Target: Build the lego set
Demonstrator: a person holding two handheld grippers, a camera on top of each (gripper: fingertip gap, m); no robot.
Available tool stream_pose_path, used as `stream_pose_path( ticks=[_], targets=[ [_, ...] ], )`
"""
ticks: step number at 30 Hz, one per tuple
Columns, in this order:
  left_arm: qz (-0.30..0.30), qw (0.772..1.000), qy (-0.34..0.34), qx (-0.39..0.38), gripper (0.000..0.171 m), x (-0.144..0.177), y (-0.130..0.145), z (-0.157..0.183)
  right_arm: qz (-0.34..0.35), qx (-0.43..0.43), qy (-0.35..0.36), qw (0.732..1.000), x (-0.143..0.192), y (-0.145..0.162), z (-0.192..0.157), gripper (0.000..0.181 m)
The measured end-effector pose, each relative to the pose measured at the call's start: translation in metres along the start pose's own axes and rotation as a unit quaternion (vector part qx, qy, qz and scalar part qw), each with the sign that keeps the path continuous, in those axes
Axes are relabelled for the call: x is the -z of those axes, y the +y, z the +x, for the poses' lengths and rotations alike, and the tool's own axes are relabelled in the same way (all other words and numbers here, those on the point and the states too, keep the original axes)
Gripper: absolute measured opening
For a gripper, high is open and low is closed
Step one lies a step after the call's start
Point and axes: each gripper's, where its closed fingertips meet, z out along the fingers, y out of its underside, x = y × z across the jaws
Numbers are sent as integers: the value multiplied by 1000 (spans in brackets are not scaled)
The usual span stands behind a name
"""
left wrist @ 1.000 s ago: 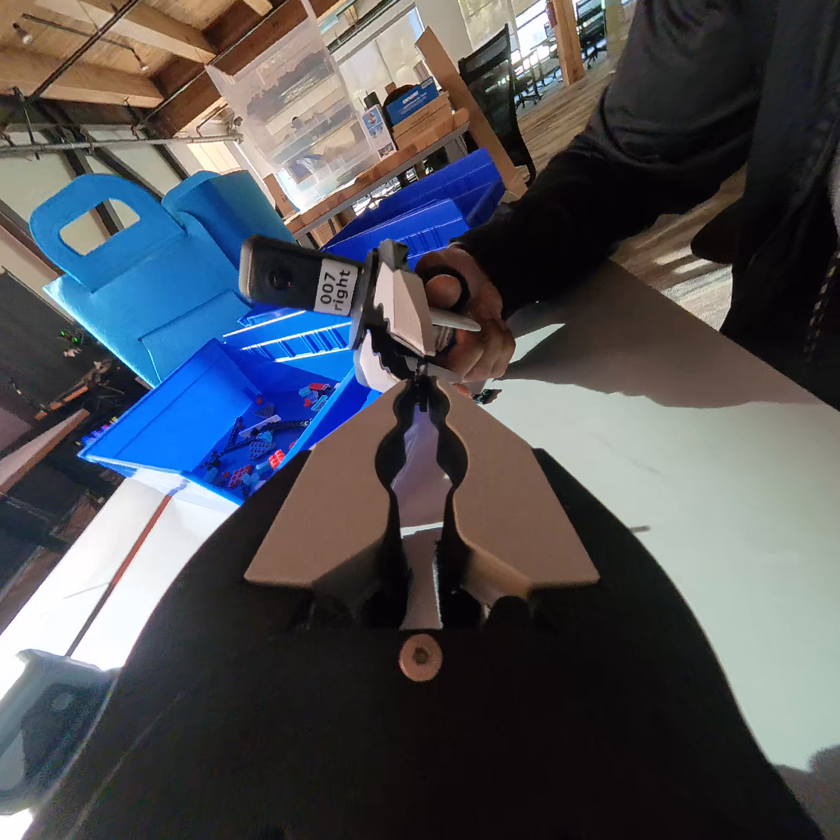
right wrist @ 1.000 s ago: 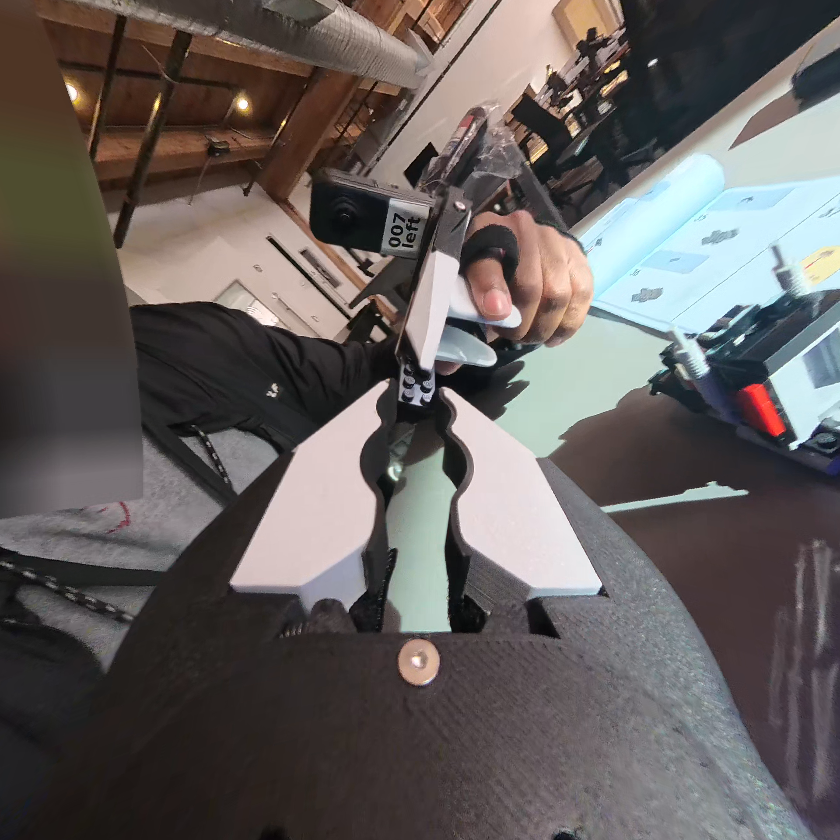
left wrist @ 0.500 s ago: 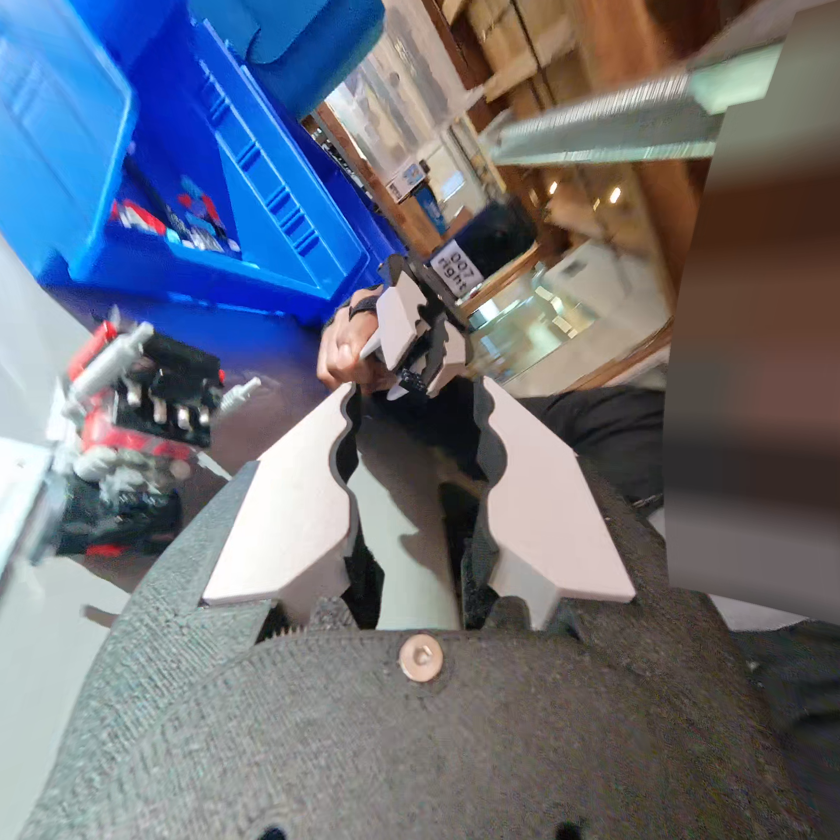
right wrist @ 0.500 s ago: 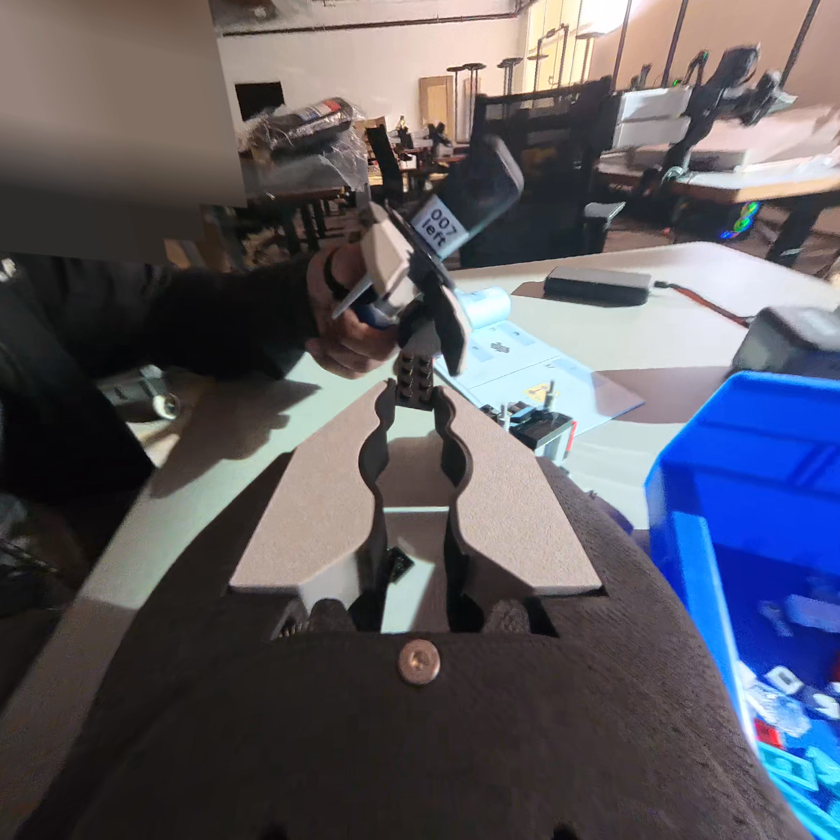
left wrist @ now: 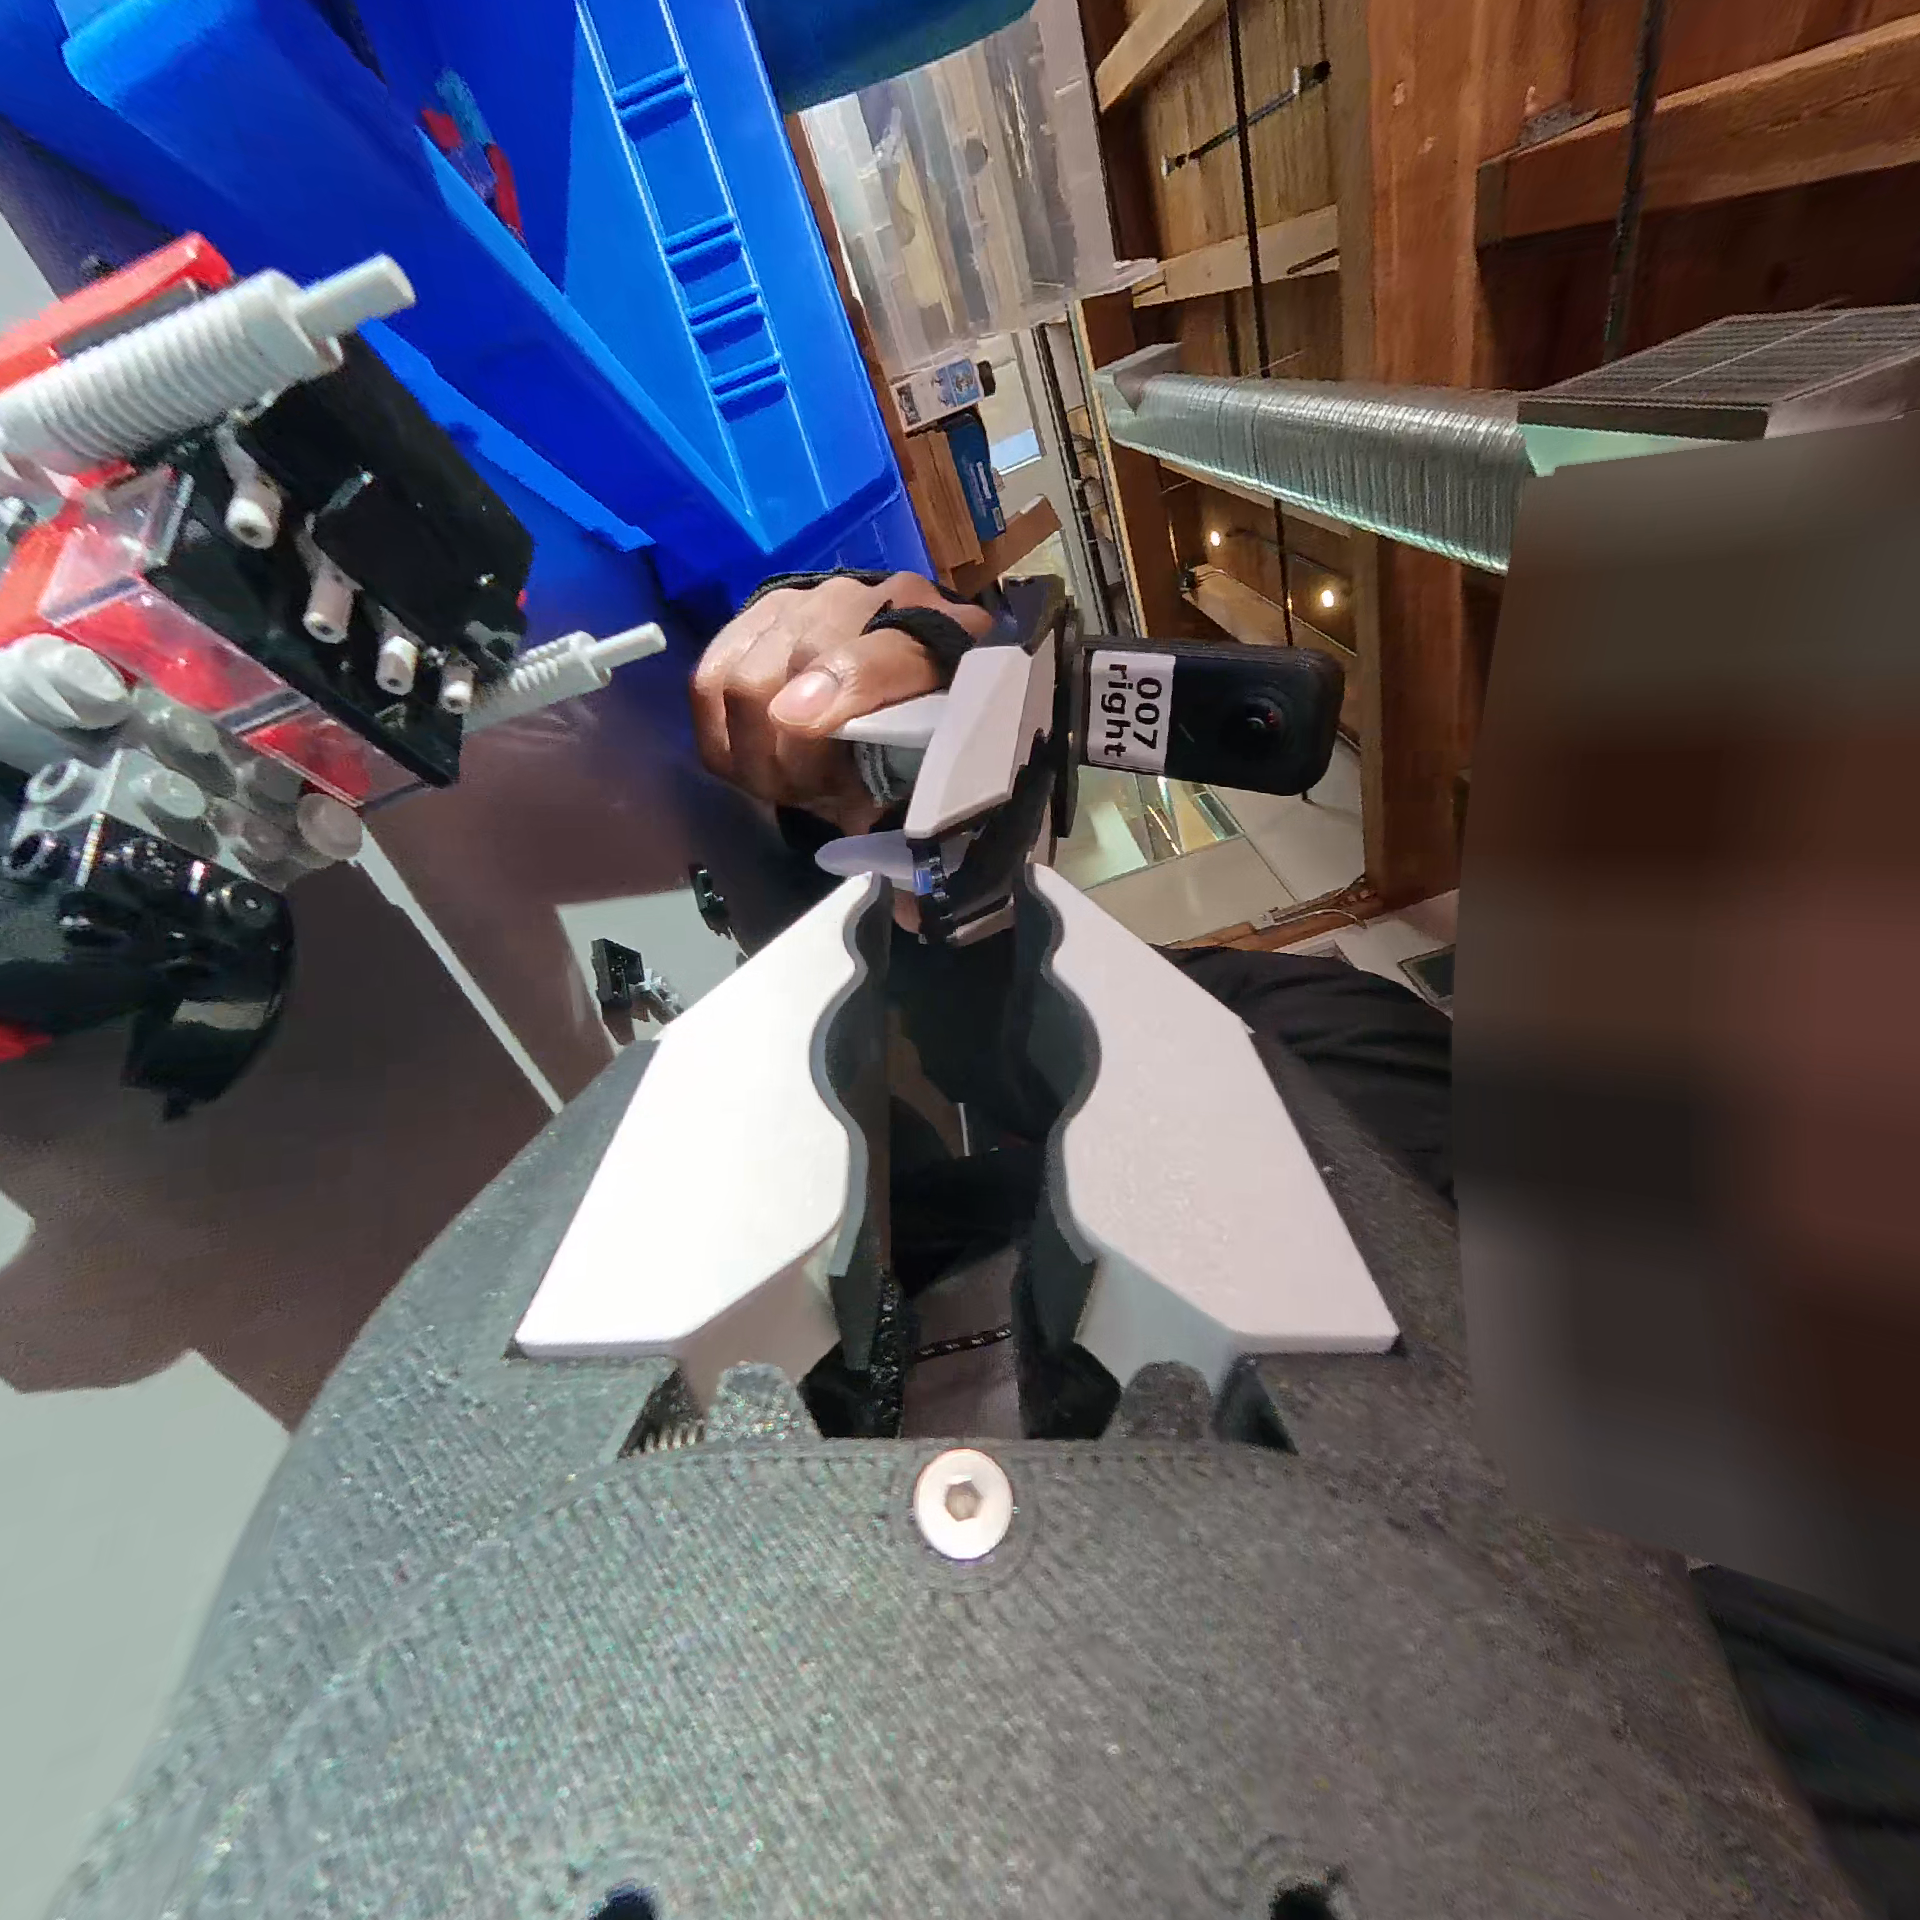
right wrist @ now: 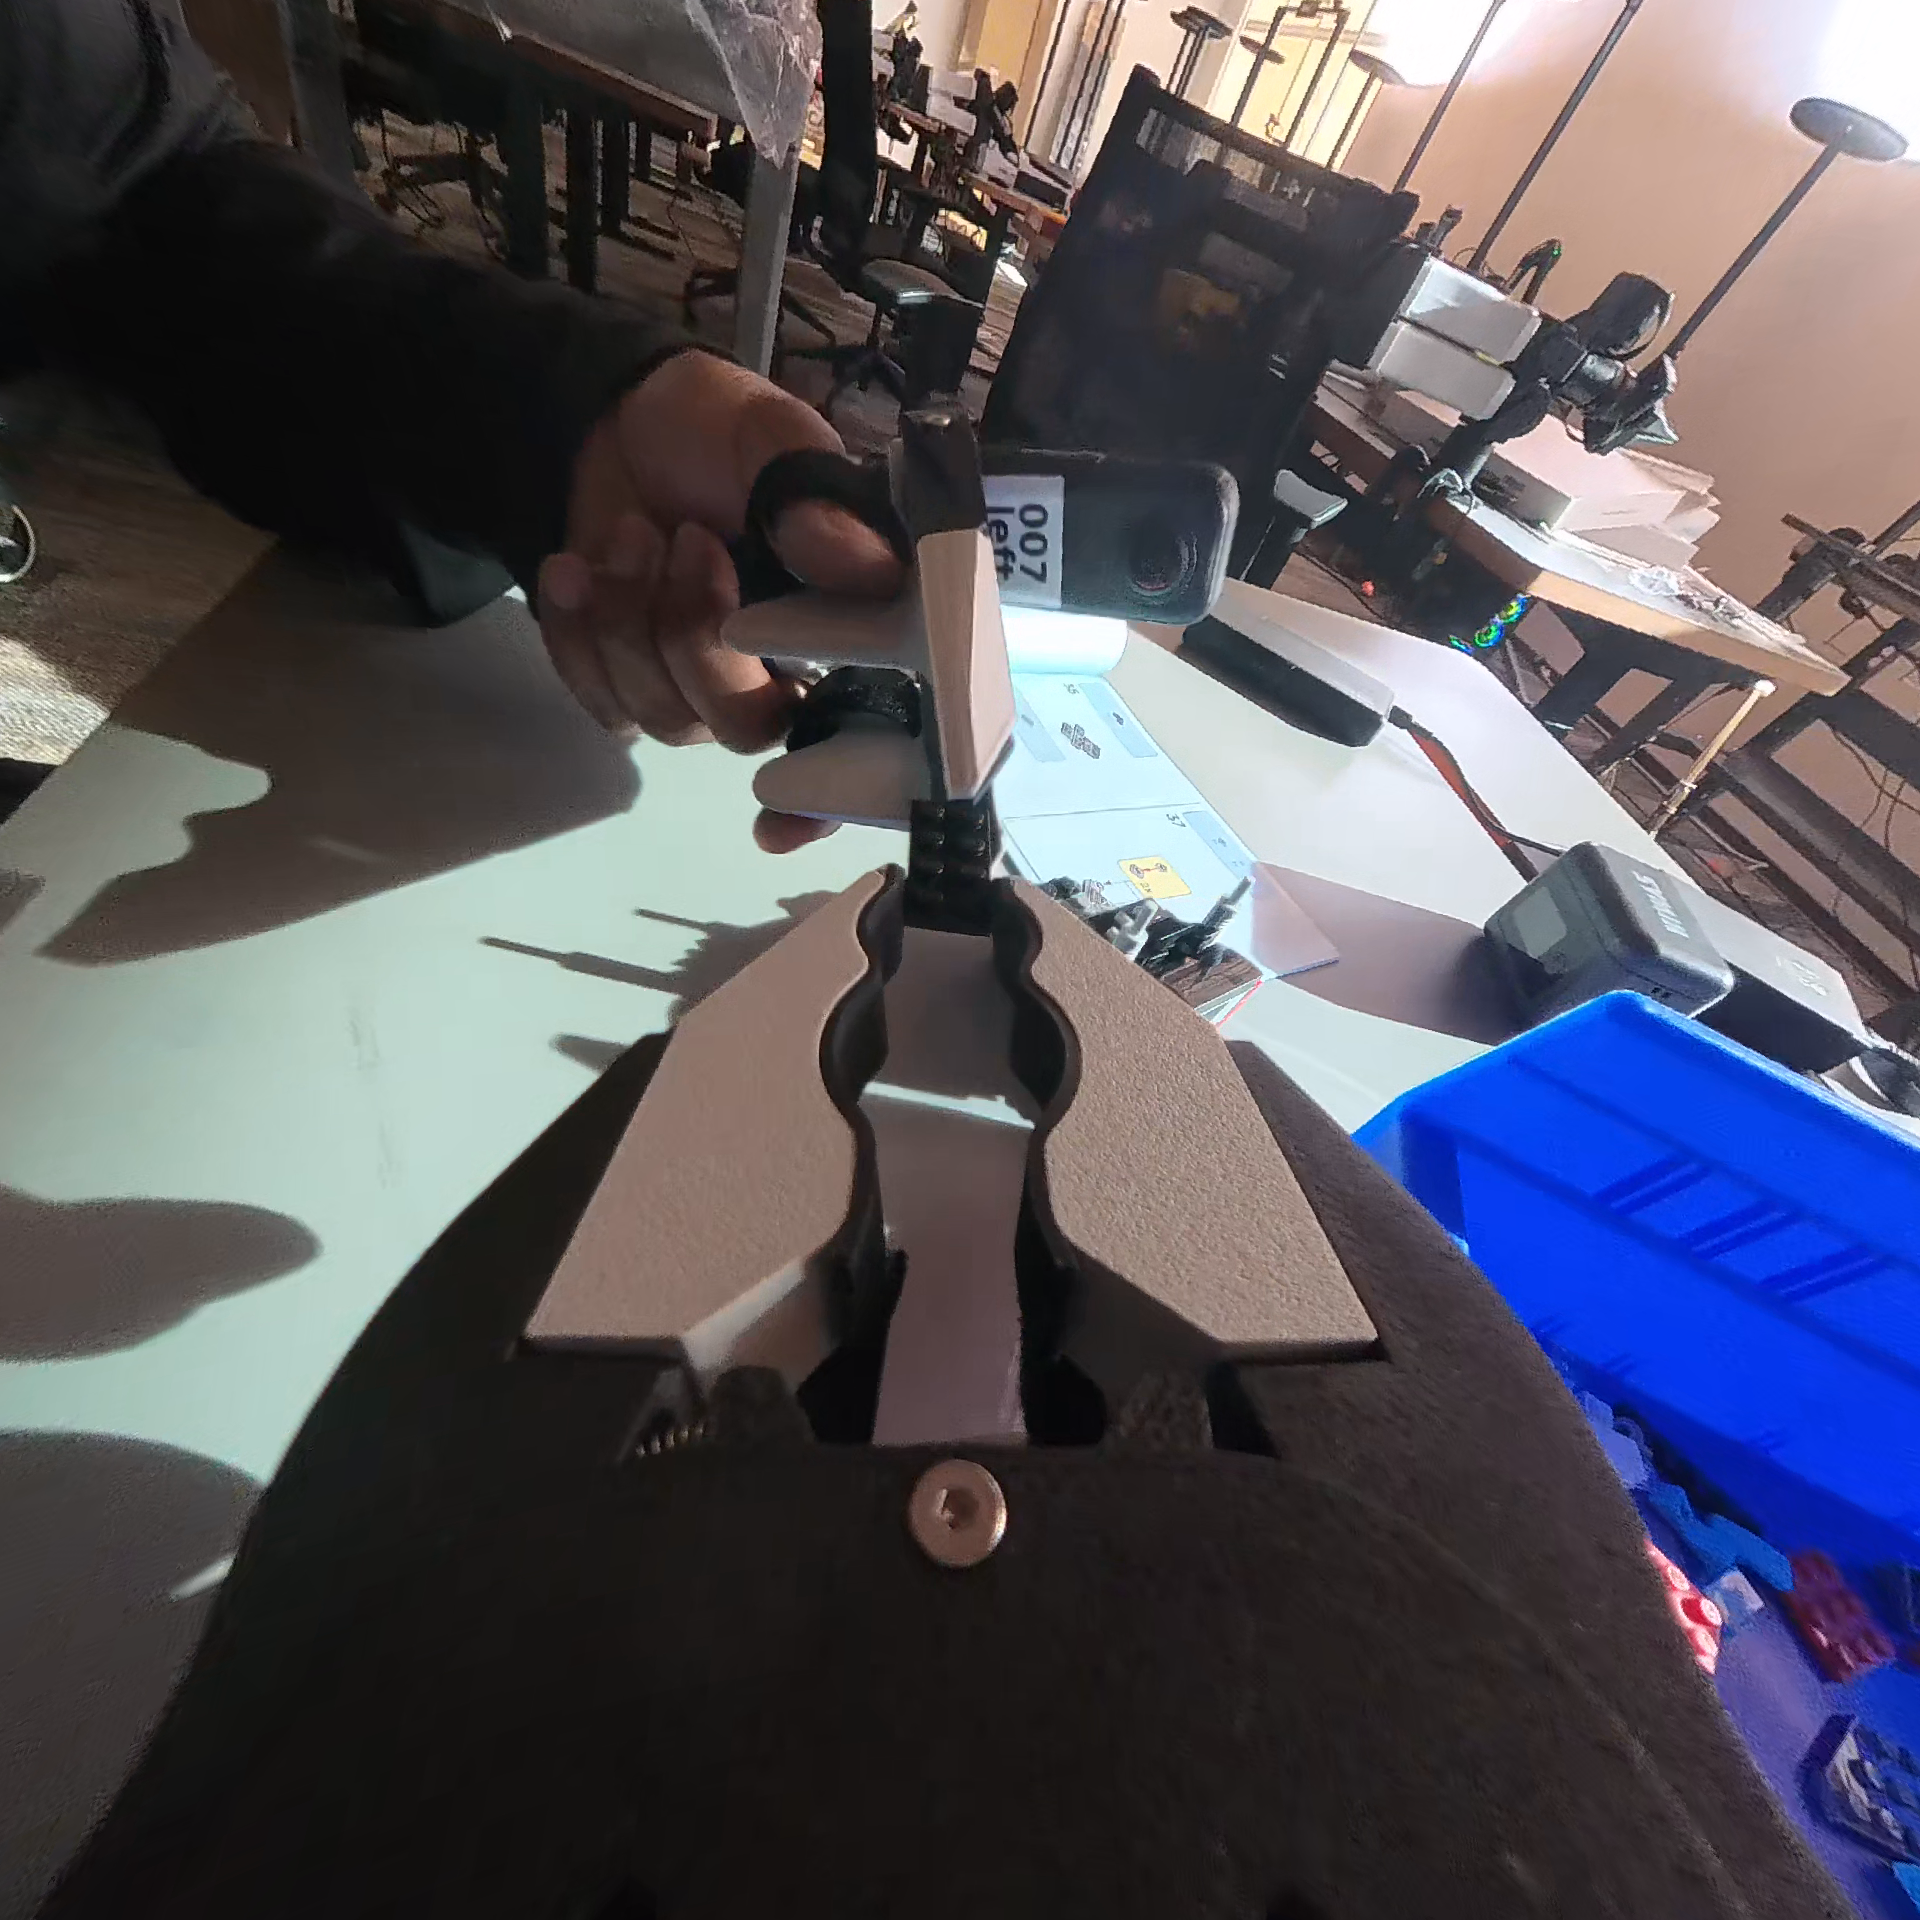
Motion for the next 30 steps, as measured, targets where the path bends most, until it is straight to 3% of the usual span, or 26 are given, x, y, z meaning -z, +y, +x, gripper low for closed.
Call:
stream_pose_path(
  ticks=[6, 9, 12, 17, 22, 30],
  targets=[
    [1, 1000, -2, 5, 6, -3, 4, -8, -8, 11, 1, 1000, -2, 4, -2, 18],
    [8, 1000, -11, -1, 5, -4, 3, -12, -20, 11, -8, 1000, -1, 7, -3, 21],
    [20, 999, -25, 4, 5, -4, 3, -19, -61, -1, -56, 997, 8, 20, -9, 31],
    [56, 997, -55, 24, 5, 1, 0, -33, -137, -55, -150, 978, 27, 43, -34, 29],
    [71, 995, -64, 36, 5, 3, -2, -36, -220, -33, -162, 962, 25, 65, -51, 29],
    [81, 993, -55, 60, 5, 1, 2, -36, -266, -53, -163, 948, 27, 82, -54, 27]
  ],
)
